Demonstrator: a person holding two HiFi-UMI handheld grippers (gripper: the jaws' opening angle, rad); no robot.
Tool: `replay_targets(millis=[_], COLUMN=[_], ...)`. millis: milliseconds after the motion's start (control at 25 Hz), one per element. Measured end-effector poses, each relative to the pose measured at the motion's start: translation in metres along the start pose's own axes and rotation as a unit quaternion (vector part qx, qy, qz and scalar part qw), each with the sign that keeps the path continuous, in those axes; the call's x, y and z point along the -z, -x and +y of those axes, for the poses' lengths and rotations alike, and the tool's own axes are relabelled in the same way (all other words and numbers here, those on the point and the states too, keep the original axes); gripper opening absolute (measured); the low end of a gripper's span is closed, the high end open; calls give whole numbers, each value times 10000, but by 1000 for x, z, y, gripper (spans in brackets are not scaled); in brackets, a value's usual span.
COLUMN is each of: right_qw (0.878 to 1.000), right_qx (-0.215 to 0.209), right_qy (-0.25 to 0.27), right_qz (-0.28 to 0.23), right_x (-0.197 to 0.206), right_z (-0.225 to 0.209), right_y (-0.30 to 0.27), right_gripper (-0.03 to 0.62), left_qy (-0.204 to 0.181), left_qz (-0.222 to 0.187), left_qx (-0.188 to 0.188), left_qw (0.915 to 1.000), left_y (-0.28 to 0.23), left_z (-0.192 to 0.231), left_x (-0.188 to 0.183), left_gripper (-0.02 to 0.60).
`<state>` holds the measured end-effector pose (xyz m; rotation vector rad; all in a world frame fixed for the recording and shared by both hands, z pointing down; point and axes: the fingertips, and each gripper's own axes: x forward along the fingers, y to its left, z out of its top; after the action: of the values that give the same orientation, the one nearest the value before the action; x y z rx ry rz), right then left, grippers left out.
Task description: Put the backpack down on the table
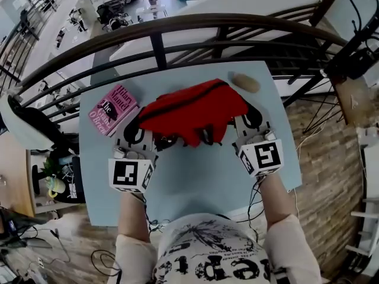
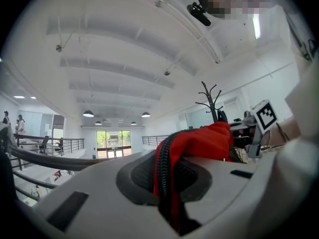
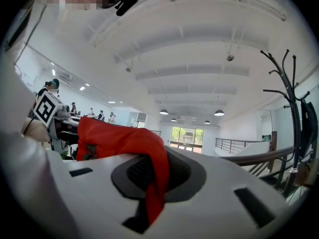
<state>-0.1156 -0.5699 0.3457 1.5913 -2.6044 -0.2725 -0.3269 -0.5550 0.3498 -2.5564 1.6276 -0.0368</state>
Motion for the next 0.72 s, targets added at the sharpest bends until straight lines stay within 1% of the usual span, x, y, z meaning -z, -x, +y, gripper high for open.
replay_targets(millis=[240,400,560,720], right_qw=[9997,9991,9977,9959], right_qx=[-49,-99,-233,-326], right_qy=[-144,-206,-271,-172], right_qz=[196,352,576,825], right_x=[33,53,78,101], right_z=[11,23,34,40], right_y=[82,134,180,213], right_gripper=[20,20,25,29], left_qy=[172,83,110,179], left_qz=[21,54,360,591], left_qx=[-44,-71,-82,-52], left_qw=[9998,9999,9993,9981], left_y=[54,94,132,154], left_z=[-62,-100,-139,-166], left_x=[30,46,71,101], left_gripper=[28,28,28,28])
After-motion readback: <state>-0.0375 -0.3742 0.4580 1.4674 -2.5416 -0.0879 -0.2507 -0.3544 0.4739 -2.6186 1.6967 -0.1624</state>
